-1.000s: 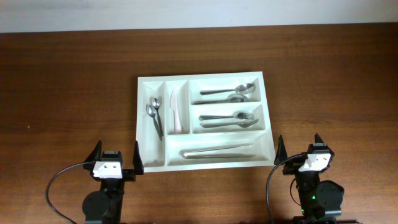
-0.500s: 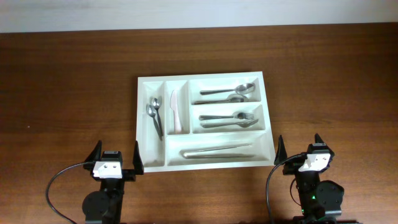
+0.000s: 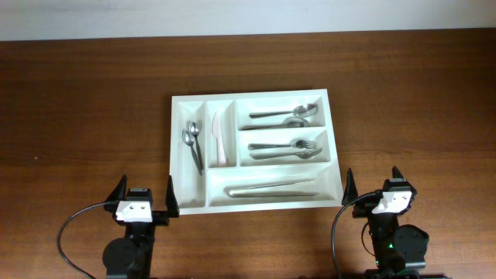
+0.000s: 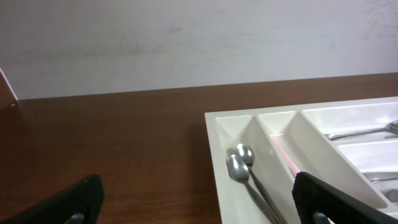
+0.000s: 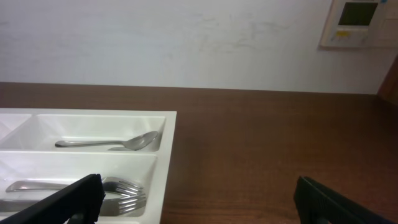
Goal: Pack container
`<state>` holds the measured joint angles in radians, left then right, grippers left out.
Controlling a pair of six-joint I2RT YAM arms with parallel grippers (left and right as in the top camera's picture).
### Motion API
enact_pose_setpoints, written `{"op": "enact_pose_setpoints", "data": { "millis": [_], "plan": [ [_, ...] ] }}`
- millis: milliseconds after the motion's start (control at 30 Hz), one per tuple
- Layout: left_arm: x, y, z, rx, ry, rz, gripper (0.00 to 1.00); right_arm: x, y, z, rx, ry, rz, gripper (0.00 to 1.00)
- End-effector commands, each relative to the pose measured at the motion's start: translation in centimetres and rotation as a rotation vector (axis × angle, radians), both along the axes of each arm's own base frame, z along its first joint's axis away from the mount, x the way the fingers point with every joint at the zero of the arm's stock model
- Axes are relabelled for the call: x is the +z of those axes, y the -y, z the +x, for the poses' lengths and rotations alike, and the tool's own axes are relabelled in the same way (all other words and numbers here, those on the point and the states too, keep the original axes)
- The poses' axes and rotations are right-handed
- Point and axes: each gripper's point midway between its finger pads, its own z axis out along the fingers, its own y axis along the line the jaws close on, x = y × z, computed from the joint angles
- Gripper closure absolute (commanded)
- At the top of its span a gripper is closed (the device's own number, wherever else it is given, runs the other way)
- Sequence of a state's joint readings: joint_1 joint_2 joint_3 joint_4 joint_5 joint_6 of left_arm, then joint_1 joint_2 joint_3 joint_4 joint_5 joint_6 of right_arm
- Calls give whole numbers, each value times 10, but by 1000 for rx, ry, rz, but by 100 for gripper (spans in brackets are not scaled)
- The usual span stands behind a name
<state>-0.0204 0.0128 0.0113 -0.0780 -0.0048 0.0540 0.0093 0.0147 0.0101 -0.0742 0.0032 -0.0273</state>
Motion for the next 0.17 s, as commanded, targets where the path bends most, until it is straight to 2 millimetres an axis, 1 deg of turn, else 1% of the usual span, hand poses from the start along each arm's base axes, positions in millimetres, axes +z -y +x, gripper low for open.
{"op": "enact_pose_setpoints", "data": {
  "millis": [0, 133],
  "plan": [
    [-1, 0, 0, -2, 0, 16, 1, -2, -1, 0, 2, -1, -2, 1],
    [-1, 0, 0, -2, 0, 16, 1, -2, -1, 0, 2, -1, -2, 1]
  ]
}}
